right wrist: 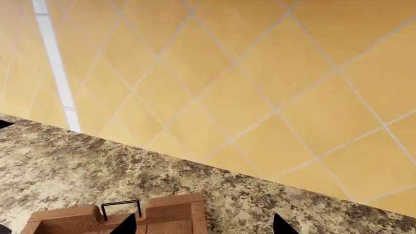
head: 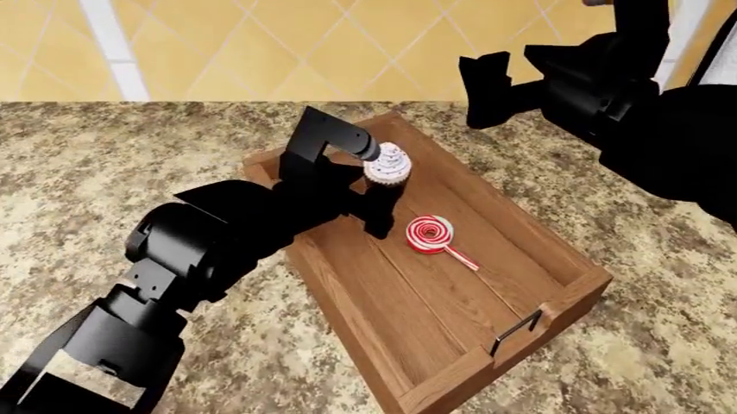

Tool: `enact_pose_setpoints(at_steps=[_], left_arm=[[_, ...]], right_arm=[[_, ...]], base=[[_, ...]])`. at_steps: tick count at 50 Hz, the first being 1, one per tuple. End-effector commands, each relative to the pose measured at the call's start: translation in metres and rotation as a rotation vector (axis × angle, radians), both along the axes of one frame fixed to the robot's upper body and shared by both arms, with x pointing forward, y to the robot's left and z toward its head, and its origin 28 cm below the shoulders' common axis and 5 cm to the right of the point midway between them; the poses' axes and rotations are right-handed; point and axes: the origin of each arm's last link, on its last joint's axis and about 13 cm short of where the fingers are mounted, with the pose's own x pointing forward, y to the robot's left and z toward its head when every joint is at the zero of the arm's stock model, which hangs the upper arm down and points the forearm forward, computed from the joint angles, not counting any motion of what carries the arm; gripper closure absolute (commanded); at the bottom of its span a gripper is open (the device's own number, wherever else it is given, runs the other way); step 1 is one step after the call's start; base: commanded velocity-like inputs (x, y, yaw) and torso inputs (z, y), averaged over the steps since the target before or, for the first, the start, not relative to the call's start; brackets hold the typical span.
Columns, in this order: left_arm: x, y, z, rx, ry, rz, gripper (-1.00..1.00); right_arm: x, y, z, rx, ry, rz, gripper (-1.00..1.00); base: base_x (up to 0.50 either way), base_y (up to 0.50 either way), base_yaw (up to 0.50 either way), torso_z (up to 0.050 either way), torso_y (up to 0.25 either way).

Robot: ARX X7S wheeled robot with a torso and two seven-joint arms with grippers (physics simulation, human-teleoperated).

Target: Move the dessert items from the plate to the tray.

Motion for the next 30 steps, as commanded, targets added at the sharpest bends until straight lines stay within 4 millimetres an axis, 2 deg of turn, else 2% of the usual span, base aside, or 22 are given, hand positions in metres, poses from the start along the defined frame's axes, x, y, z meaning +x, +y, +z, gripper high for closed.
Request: enact_pose_setpoints(at_steps=[1, 6, 7, 14, 25, 30], left_arm=[[0.006, 0.001, -0.008, 0.031, -0.001, 0.026, 1.00], [0.006, 0.003, -0.009, 0.033, 0.002, 0.030, 1.00], [0.006, 0.003, -0.008, 0.032, 0.001, 0.033, -1.00], [0.006, 0.004, -0.002, 0.037, -0.066, 0.037, -1.00], [-0.004, 0.005, 0.028, -0.004, -0.144, 0.028, -1.00], [-0.010, 0.012, 0.037, -0.042, -0.175, 0.047, -1.00]], right_arm=[[-0.002, -0.001, -0.001, -0.004, 0.009, 0.001, -1.00], [-0.003, 0.000, -0.001, -0.007, 0.010, 0.007, -1.00], [-0.003, 0.000, -0.001, -0.008, 0.011, 0.009, -1.00], [-0.003, 0.000, -0.002, -0.014, 0.016, 0.010, -1.00], [-0.004, 0.000, -0.004, -0.016, 0.021, 0.015, -1.00], [-0.006, 0.002, -0.013, -0.064, -0.023, 0.005, -1.00]], base=[[0.00, 0.00, 0.00, 0.000, 0.000], [0.00, 0.00, 0.00, 0.000, 0.000], [0.00, 0.00, 0.00, 0.000, 0.000], [0.00, 0.00, 0.00, 0.000, 0.000], [0.00, 0.00, 0.00, -0.017, 0.250], [0.00, 0.00, 0.00, -0.017, 0.250]])
